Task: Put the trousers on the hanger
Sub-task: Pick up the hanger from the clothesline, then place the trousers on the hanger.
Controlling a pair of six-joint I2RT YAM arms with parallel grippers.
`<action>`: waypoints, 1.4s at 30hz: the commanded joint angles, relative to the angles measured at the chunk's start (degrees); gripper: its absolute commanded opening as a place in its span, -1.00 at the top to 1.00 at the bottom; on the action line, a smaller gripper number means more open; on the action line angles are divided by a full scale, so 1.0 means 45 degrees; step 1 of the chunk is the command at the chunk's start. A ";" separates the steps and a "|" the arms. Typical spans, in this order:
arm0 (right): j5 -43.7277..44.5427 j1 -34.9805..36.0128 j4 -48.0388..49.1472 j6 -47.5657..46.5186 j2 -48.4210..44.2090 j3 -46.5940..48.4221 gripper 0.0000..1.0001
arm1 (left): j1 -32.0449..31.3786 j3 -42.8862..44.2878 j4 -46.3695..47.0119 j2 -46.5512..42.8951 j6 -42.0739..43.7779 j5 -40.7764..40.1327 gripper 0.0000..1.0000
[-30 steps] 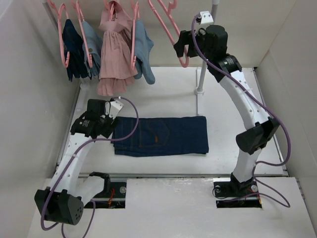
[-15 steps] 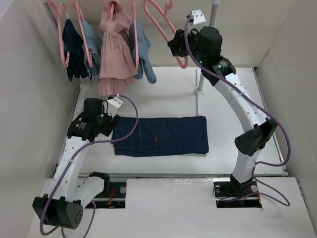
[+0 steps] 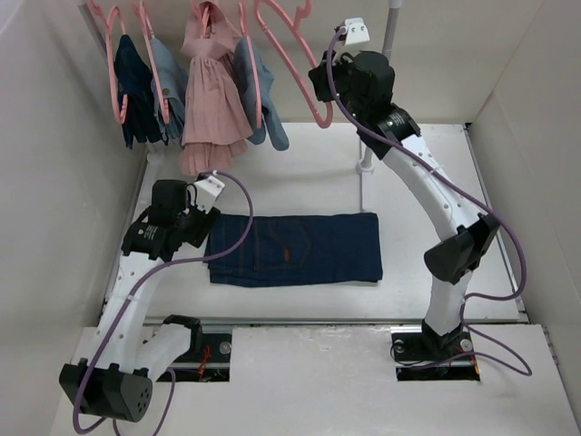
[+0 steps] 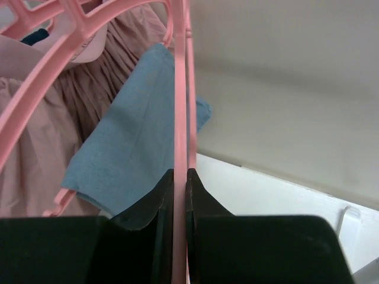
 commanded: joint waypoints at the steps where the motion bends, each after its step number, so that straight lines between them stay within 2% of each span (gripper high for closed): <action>1: 0.1753 0.0600 0.0970 -0.0078 -0.1132 -0.0527 1.00 | -0.0077 0.0496 0.0545 -0.0626 -0.0517 0.0196 -0.14; 2: 0.2284 0.0911 0.1088 -0.0078 -0.1288 -0.0818 1.00 | -0.0077 0.0498 0.0836 -0.0744 -0.0518 0.0196 -0.07; 7: 0.5585 0.1889 0.1225 -0.0078 -0.2226 -0.1075 1.00 | -0.0077 0.0441 0.2321 -0.2516 -0.1707 0.0468 0.01; 9: 0.6486 0.2298 0.1225 -0.0194 -0.2538 -0.1599 1.00 | -0.0077 0.0285 0.2809 -0.3125 -0.1826 0.1500 0.01; 12: 0.7130 0.2825 0.1362 -0.0564 -0.3358 -0.2420 1.00 | -0.0077 -0.0067 0.3219 -0.4219 -0.1944 0.3356 -0.13; 16: 0.7699 0.3586 0.1479 -0.0683 -0.4432 -0.4446 1.00 | -0.0077 -0.0186 0.3475 -0.4749 -0.2178 0.5173 -0.13; 20: 0.8185 0.4486 0.1305 0.0290 -0.5838 -0.7027 1.00 | -0.0077 0.0708 0.2930 -0.3814 -0.2451 0.6287 -0.13; 24: 0.8441 0.4918 -0.0059 0.3757 -0.7360 -0.9664 1.00 | -0.0194 0.2175 0.2421 -0.1747 -0.2918 0.7225 -0.13; 30: 0.9144 0.5367 -0.1019 0.7281 -0.7833 -1.3800 1.00 | -0.1325 0.3758 0.1700 -0.0317 -0.3466 0.8808 -0.13; 35: 0.8443 0.5853 -0.0397 0.8923 -0.7152 -1.5955 1.00 | -0.3351 0.3390 0.1698 0.0424 -0.4149 0.8362 -0.13; 39: 0.7603 0.6556 -0.0124 0.9219 -0.6486 -1.6952 1.00 | -0.4741 0.2959 0.2283 0.1245 -0.5572 0.6413 -0.13; 42: 0.6842 0.7338 0.0228 0.9219 -0.6135 -1.7597 1.00 | -0.4745 0.2959 0.3160 0.2064 -0.7057 0.6115 -0.18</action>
